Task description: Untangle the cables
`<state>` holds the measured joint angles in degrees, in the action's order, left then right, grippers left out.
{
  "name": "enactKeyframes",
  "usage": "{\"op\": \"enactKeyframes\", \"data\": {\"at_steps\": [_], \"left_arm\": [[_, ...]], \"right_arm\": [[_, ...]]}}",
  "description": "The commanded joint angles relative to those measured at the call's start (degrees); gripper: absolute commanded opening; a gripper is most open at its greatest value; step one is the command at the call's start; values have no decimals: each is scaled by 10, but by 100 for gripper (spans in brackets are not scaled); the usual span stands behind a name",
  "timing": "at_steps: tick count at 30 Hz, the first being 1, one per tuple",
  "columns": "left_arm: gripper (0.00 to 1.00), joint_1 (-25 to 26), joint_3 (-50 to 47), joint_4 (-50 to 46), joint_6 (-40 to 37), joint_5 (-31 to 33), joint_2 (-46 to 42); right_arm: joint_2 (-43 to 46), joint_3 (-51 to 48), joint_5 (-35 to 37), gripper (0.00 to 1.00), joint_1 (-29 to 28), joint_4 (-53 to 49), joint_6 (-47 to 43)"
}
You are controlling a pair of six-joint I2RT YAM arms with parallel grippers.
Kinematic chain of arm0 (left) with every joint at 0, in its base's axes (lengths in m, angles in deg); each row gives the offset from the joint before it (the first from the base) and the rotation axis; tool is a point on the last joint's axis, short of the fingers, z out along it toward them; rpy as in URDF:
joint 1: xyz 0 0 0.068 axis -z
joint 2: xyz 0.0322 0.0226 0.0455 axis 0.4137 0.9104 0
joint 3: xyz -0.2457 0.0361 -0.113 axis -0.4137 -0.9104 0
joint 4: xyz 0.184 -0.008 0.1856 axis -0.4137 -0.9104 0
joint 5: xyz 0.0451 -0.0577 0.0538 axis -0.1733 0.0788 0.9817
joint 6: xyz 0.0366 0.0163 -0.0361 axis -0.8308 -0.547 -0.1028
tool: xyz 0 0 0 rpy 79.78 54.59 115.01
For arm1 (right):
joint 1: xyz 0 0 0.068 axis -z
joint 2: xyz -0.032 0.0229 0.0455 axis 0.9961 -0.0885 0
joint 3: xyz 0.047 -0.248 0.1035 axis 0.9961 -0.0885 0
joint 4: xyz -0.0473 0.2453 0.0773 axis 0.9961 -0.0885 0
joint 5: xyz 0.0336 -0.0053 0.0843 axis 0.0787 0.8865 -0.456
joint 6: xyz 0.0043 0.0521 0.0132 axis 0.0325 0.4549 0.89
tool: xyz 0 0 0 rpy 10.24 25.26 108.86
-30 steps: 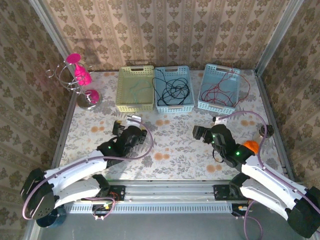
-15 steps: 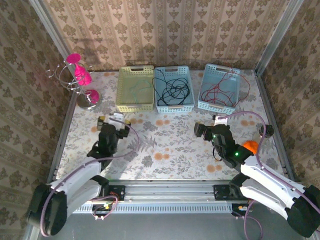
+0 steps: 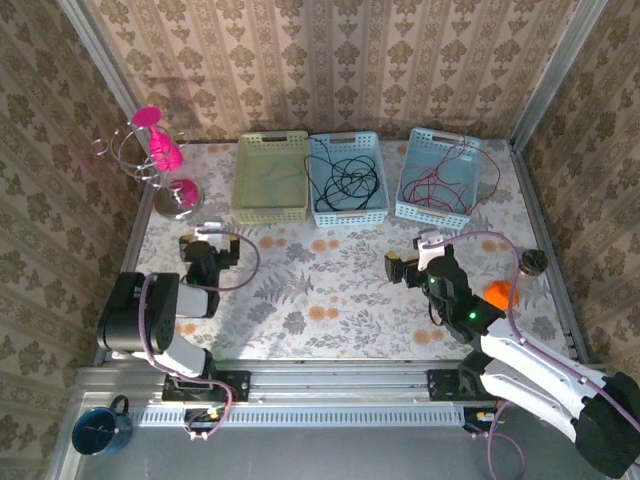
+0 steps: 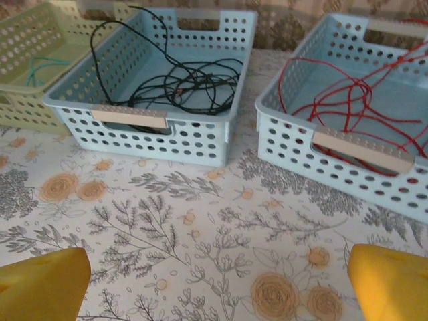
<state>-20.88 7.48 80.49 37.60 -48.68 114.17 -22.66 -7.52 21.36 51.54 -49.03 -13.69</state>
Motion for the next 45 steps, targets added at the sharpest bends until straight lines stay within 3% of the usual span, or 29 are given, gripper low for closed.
{"op": "enactKeyframes", "data": {"at_steps": [1, 6, 14, 17, 23, 26, 28, 30, 31, 32, 34, 37, 38, 39, 41, 43, 45], "left_arm": [[100, -35, 53, -51, 40, -103, -9], [100, -33, 76, -81, 38, -99, -3], [100, -30, 74, -76, 33, -92, -3], [100, -29, 74, -76, 33, -91, -3], [100, -27, 74, -76, 32, -88, -2], [100, -25, 74, -75, 31, -85, -3], [100, -24, 73, -75, 29, -83, -3], [100, -23, 73, -74, 29, -81, -2], [100, -22, 72, -73, 28, -81, -2], [100, -21, 72, -72, 27, -80, -3], [100, -20, 71, -71, 27, -78, -2], [100, -19, 71, -71, 26, -77, -2], [100, -19, 71, -72, 26, -76, -2], [100, -19, 71, -71, 26, -76, -2], [100, -19, 71, -70, 26, -76, -2], [100, -19, 71, -71, 26, -76, -2], [100, -19, 71, -70, 26, -76, -2]], "right_arm": [[-6, 3, -27, 100, 1, 36, -38], [-23, 10, -54, 100, 1, 60, -71], [-82, 14, -64, 100, 40, 131, -286], [-127, 20, -54, 100, 80, 172, -275], [-238, 4, -128, 100, 160, 329, -211], [-238, 11, -120, 100, 169, 307, -235], [-259, -14, -134, 100, 192, 379, -215], [-280, -18, -113, 100, 209, 381, -179], [-306, -26, -165, 100, 234, 401, -169], [-354, -41, -201, 100, 253, 486, -159], [-362, -77, -137, 100, 256, 545, -132], [-453, -67, -144, 100, 274, 639, -121], [-447, -61, -123, 100, 268, 623, -119], [-414, -46, -117, 100, 269, 539, -109], [-422, -4, -164, 100, 294, 475, -98], [-417, 39, -161, 100, 317, 382, -62], [-422, 35, -176, 100, 329, 400, -56]]}}
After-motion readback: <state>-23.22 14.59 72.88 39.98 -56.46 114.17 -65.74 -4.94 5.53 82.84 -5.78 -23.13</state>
